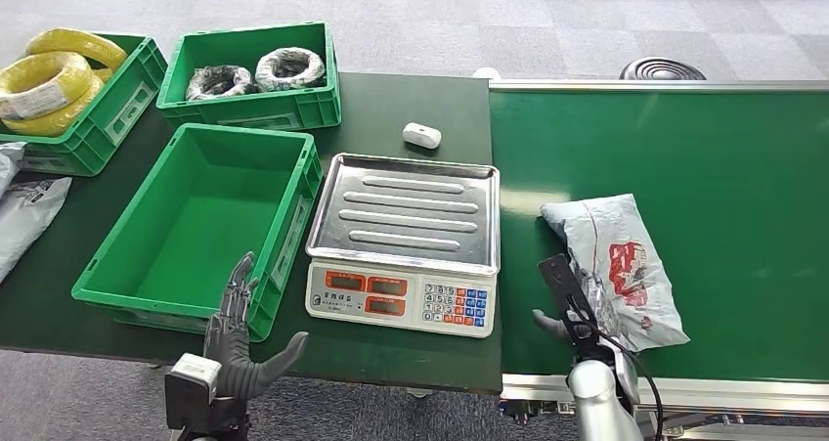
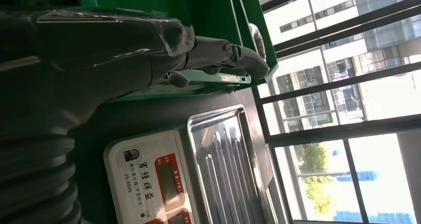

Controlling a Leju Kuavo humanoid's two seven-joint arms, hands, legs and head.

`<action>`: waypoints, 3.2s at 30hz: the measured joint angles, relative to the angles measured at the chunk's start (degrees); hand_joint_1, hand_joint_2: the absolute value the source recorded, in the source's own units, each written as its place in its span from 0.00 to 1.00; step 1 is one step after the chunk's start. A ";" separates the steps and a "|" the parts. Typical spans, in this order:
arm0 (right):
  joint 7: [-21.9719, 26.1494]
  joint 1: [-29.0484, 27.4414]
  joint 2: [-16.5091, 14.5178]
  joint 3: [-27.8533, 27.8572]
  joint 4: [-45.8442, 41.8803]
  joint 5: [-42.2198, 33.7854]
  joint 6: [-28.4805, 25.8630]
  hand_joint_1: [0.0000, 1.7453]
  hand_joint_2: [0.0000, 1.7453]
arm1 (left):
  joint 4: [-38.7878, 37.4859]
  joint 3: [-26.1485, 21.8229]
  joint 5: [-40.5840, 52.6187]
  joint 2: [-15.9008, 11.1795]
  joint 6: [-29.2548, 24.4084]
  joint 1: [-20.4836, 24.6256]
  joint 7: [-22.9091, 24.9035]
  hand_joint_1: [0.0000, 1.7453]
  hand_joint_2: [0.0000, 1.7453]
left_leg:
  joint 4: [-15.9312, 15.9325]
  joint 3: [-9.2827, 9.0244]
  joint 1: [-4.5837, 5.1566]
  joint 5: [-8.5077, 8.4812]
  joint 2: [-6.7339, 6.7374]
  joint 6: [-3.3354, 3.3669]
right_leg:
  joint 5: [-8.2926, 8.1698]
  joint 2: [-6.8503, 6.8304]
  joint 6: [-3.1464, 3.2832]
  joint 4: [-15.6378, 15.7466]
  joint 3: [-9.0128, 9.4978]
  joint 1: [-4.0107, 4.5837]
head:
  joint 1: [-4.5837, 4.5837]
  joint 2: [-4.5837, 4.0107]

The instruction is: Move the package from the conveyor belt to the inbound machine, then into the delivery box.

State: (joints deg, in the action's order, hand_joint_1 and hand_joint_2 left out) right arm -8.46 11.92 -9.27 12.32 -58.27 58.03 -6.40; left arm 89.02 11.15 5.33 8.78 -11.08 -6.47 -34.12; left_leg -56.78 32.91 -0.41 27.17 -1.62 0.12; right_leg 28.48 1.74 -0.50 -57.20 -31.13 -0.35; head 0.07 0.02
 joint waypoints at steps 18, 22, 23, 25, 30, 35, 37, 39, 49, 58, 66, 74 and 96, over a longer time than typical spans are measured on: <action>-3.55 6.58 1.65 0.08 17.20 5.22 -6.75 1.00 1.00 | -1.31 0.56 -0.71 -0.34 -0.33 0.85 0.16 0.00 1.00 | 0.00 -0.46 0.00 0.06 0.03 0.05 | 0.07 0.02 0.00 0.05 0.36 0.00 | 0.03 0.00; -3.24 7.33 1.94 0.25 18.08 5.56 -6.76 1.00 1.00 | -1.35 0.52 -1.02 -0.48 -0.48 0.78 0.16 0.00 1.00 | -0.01 -0.61 0.00 0.06 0.04 0.06 | 0.05 0.02 0.00 0.05 0.51 -0.01 | 0.03 0.00; -3.14 7.45 1.95 0.30 18.20 5.62 -6.75 1.00 1.00 | -1.35 0.52 -1.06 -0.54 -0.57 0.72 0.15 0.00 1.00 | -0.01 -0.63 0.00 0.06 0.04 0.06 | 0.05 0.02 -0.01 0.05 0.53 -0.01 | 0.02 0.00; -2.91 7.55 1.95 0.42 18.34 5.70 -6.70 1.00 1.00 | -1.37 0.52 -1.15 -0.69 -0.80 0.53 0.05 0.00 1.00 | -0.01 -0.65 0.00 0.06 0.03 0.06 | 0.05 0.02 -0.01 0.05 0.55 0.00 | 0.02 0.00; -0.88 7.12 1.80 0.53 18.33 5.23 -5.41 1.00 1.00 | -1.54 0.55 -1.33 -1.06 -1.23 0.22 -0.28 0.00 1.00 | -0.01 -0.58 -0.01 0.07 0.02 0.05 | 0.06 0.01 0.01 0.03 0.56 0.03 | 0.01 0.00; 5.88 3.78 0.74 -0.54 13.45 1.98 -2.75 1.00 1.00 | -1.77 0.52 -1.57 -1.43 -2.42 -0.44 -0.58 0.00 1.00 | -0.01 -0.41 -0.04 0.10 0.01 0.01 | 0.08 0.02 0.02 0.01 0.43 0.07 | 0.02 0.00; 8.00 1.06 0.01 -2.52 7.18 0.36 -2.77 1.00 1.00 | -1.48 0.49 -1.57 -1.52 -2.98 -1.07 -0.82 0.00 1.00 | -0.01 -0.26 -0.04 0.09 0.00 0.01 | 0.07 0.02 0.03 0.00 0.26 0.06 | 0.01 0.00; 8.61 -1.48 -0.48 -5.21 -0.83 -0.11 -4.51 1.00 1.00 | -0.97 0.45 -1.55 -1.58 -3.39 -1.88 -1.29 0.00 1.00 | -0.01 -0.14 -0.04 0.09 0.00 0.00 | 0.07 0.02 0.03 -0.01 0.13 0.06 | 0.00 0.00; 7.57 -6.77 -0.69 -11.85 -32.62 8.51 -20.78 1.00 1.00 | -1.03 1.12 -2.19 -1.65 -4.75 -2.60 -3.76 0.00 1.00 | -0.01 0.03 -0.03 0.09 -0.02 0.01 | 0.09 0.00 0.03 0.00 -0.01 0.01 | 0.01 0.00; 6.83 -3.19 -0.74 -14.87 -38.83 13.27 -26.71 1.00 1.00 | -4.16 2.75 -4.44 -1.95 -6.69 -0.37 -5.55 0.00 1.00 | -0.01 -0.01 -0.03 0.06 0.00 0.01 | 0.07 0.01 0.03 -0.01 0.03 0.01 | 0.01 0.00; 6.98 6.04 -0.19 -16.66 -33.17 10.80 -22.94 1.00 1.00 | -6.43 4.43 -6.46 -2.31 -6.84 2.02 -5.83 0.00 1.00 | -0.01 0.01 -0.03 0.05 0.01 0.01 | 0.05 0.03 0.04 -0.03 0.03 0.02 | 0.00 0.00; 8.48 19.46 -1.21 -20.55 -16.60 10.83 -16.31 1.00 1.00 | -7.82 5.35 -6.36 -2.17 -5.88 4.65 -5.64 0.00 1.00 | -0.01 0.02 -0.03 0.01 0.01 0.00 | 0.03 0.04 0.06 -0.11 -0.01 0.03 | 0.01 0.00; 14.90 26.67 -8.41 -28.23 21.34 2.97 -16.14 0.00 1.00 | -6.41 4.28 -3.70 -0.99 -3.53 4.73 -2.37 0.00 1.00 | -0.01 0.04 -0.09 0.01 -0.01 -0.01 | 0.05 0.00 0.06 -0.11 -0.04 0.03 | 0.01 0.00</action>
State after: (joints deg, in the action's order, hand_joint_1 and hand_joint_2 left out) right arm 6.44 38.59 -17.68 -15.91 -36.93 61.00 -22.54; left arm 82.61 15.44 1.63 7.78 -14.61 -1.74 -36.49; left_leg -56.80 32.95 -0.50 27.18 -1.64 0.11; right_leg 28.53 1.74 -0.44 -57.31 -31.17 -0.33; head 0.08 0.02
